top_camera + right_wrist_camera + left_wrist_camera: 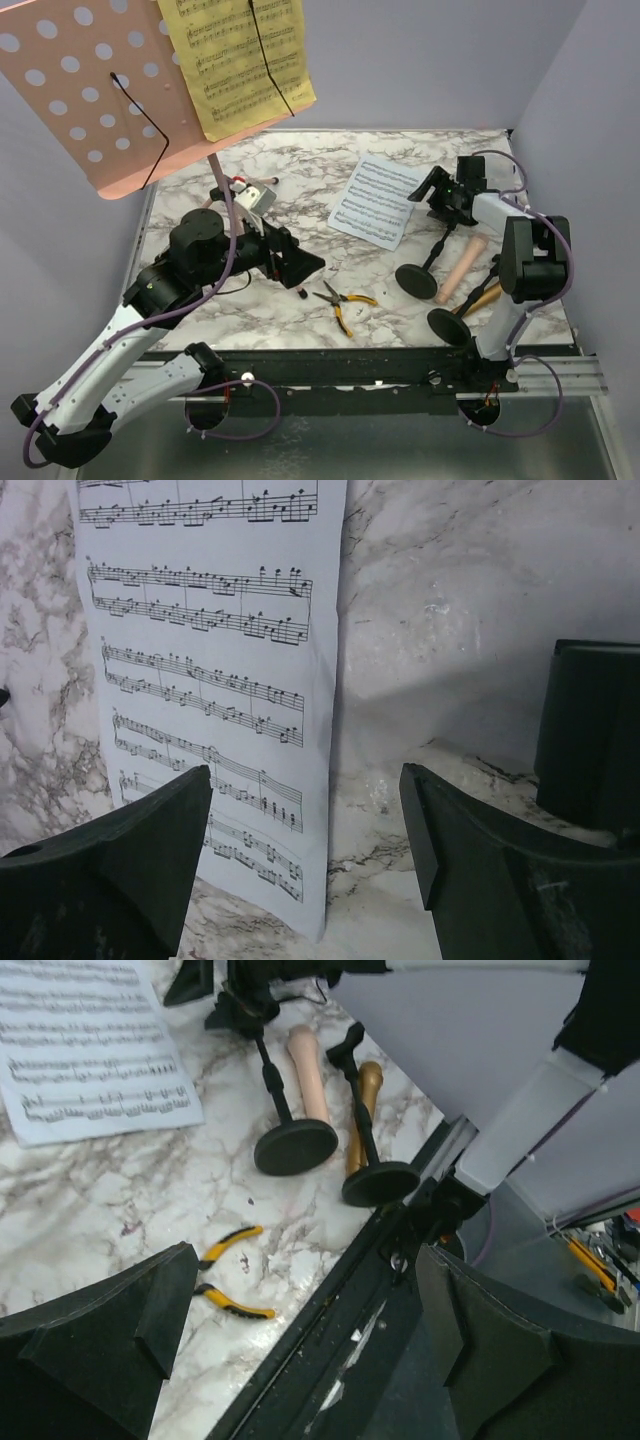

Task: Set up the instrument practice props

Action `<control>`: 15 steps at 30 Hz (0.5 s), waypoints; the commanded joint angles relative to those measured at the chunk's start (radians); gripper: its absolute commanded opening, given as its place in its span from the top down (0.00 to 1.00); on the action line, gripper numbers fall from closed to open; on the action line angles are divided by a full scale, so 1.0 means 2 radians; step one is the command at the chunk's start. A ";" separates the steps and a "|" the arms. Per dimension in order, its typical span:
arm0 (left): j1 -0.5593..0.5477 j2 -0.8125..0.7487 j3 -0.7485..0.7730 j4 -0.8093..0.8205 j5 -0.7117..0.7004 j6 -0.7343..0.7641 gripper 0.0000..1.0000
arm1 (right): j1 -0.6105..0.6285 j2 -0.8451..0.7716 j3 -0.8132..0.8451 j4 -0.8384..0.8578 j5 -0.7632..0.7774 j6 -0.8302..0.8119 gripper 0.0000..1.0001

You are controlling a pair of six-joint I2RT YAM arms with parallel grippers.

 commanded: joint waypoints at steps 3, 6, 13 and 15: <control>-0.037 0.009 -0.094 0.065 -0.009 -0.059 0.01 | -0.004 0.082 0.064 0.001 -0.017 0.005 0.17; -0.085 0.035 -0.105 0.065 -0.095 -0.046 0.01 | -0.004 0.125 0.112 -0.016 -0.001 -0.030 0.17; -0.116 0.162 -0.076 0.062 -0.232 -0.051 0.01 | 0.005 0.190 0.164 0.029 -0.110 -0.103 0.08; -0.115 0.208 -0.054 0.060 -0.229 -0.046 0.01 | 0.024 0.197 0.174 0.031 -0.137 -0.129 0.08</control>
